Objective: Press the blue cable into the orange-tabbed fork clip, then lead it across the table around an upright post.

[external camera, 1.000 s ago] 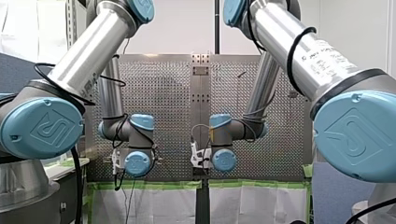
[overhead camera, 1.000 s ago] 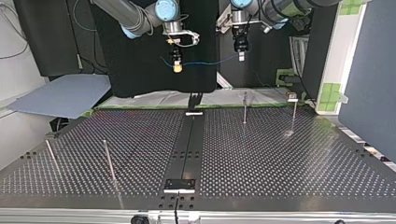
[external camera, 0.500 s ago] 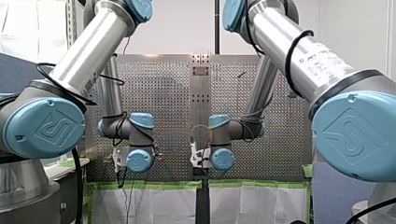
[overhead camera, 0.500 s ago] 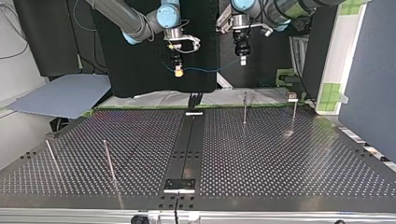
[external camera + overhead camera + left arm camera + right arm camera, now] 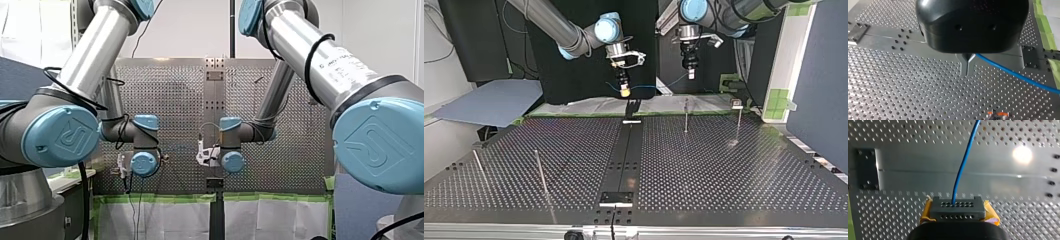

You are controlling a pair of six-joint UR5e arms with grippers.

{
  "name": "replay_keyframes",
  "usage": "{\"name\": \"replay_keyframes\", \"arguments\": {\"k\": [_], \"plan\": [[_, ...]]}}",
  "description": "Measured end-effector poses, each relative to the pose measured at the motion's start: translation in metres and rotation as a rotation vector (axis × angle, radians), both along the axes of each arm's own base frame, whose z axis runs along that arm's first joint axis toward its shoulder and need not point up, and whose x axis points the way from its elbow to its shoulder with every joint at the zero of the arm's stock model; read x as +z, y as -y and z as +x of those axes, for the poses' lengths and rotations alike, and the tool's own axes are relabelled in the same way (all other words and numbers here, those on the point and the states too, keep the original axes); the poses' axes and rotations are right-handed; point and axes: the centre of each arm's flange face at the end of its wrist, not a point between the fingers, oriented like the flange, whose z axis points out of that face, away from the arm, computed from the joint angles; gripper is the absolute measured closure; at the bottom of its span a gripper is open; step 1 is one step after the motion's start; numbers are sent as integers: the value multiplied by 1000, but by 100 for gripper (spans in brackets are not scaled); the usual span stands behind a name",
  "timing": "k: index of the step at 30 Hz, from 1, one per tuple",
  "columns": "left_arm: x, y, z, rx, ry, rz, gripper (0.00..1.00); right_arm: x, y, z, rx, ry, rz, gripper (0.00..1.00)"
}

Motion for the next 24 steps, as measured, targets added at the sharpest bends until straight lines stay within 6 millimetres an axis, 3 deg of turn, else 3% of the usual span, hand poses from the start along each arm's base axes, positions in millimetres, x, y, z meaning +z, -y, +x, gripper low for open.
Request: {"name": "replay_keyframes", "arguments": {"k": [11, 24], "plan": [[-12, -21, 19, 1, -25, -20, 100, -36, 18, 21, 27, 3, 35, 100], [-40, -44, 74, 3, -26, -89, 100, -86, 36, 31, 27, -58, 114, 100]]}}
